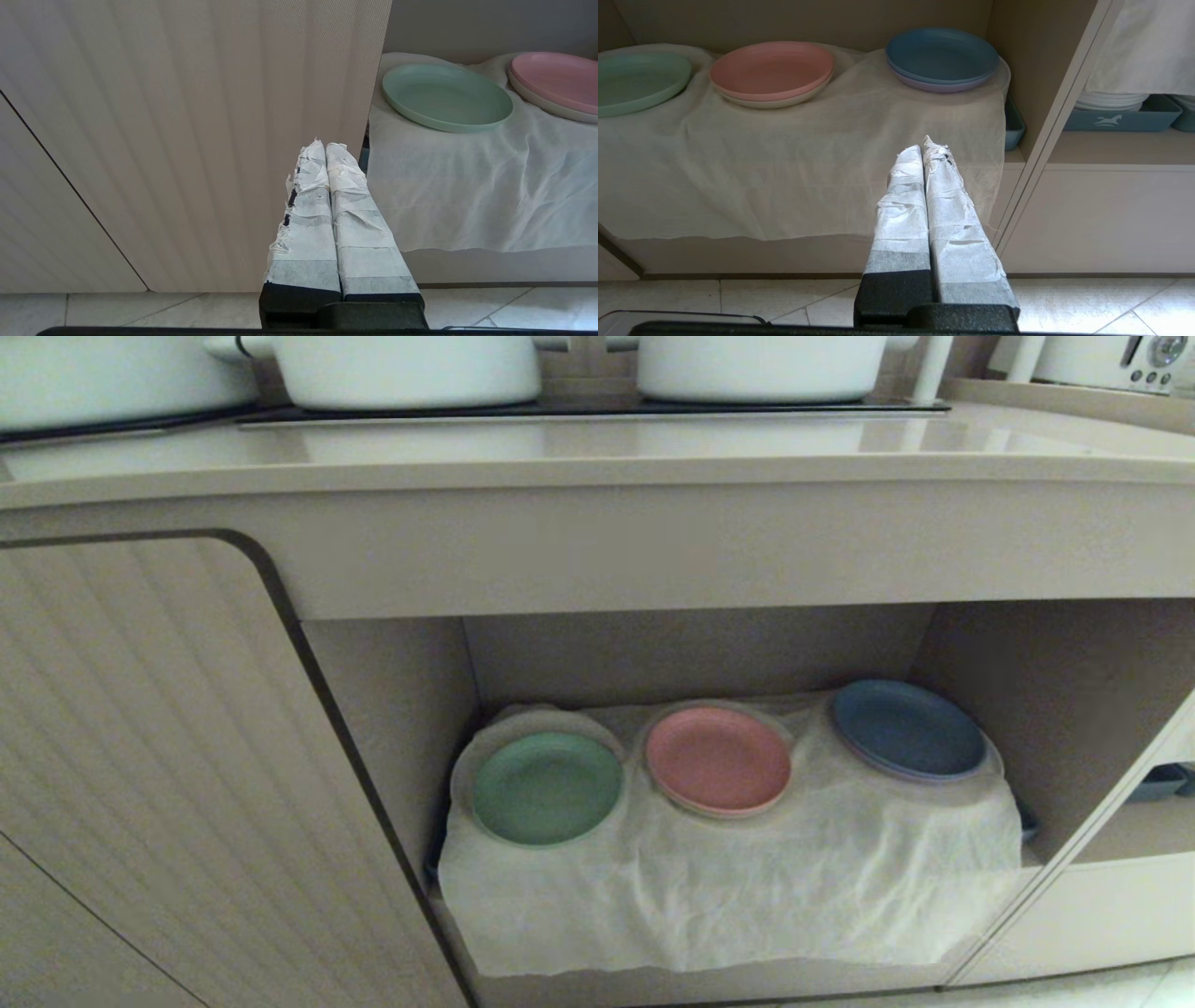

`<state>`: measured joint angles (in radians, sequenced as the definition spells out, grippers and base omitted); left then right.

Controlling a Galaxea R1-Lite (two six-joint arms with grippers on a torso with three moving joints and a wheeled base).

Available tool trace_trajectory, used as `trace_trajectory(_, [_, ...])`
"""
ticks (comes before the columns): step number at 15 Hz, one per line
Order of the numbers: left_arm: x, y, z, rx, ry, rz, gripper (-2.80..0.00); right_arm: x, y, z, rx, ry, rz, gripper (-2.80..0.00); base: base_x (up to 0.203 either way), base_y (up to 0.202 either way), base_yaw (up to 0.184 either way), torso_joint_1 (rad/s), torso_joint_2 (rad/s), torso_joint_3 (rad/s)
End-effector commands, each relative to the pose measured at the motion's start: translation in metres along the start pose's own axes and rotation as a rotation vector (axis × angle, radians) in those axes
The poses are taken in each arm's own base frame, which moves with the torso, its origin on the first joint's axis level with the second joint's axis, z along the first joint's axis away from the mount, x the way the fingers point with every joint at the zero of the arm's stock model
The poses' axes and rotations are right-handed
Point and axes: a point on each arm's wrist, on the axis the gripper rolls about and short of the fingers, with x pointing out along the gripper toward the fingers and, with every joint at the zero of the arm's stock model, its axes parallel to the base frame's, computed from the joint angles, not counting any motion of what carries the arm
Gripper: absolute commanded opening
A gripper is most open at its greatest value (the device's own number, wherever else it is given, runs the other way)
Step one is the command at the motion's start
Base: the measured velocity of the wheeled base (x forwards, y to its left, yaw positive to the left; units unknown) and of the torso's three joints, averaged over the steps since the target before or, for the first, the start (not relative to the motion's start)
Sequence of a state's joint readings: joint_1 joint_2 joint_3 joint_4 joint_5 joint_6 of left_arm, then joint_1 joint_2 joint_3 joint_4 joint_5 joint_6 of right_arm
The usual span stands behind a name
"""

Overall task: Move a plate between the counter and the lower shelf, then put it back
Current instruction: Pick up the plate in the cupboard

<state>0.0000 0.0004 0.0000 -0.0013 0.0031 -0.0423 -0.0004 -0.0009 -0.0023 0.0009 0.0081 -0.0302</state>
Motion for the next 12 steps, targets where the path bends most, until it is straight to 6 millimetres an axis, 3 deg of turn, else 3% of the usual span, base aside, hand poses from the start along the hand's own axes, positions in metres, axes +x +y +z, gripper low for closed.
trace_trajectory(1, [0.0, 0.0, 0.0, -0.001, -0.001, 0.0, -2.8, 0.0, 0.0, 0.0, -0.006, 0.001, 0.0, -2.8, 0.0, 0.0, 0.0, 0.0, 0.0, 0.0])
trace_trajectory(7, [0.0, 0.0, 0.0, -0.001, -0.001, 0.0, -2.8, -0.008, 0.0, 0.025, -0.025, -0.08, 0.026, -2.8, 0.0, 0.0, 0.0, 0.0, 0.0, 0.0])
trace_trajectory(12, [0.0, 0.0, 0.0, -0.001, -0.001, 0.0, -2.8, -0.008, 0.002, 0.061, -0.035, -0.107, 0.185, -2.8, 0.0, 0.0, 0.0, 0.0, 0.0, 0.0])
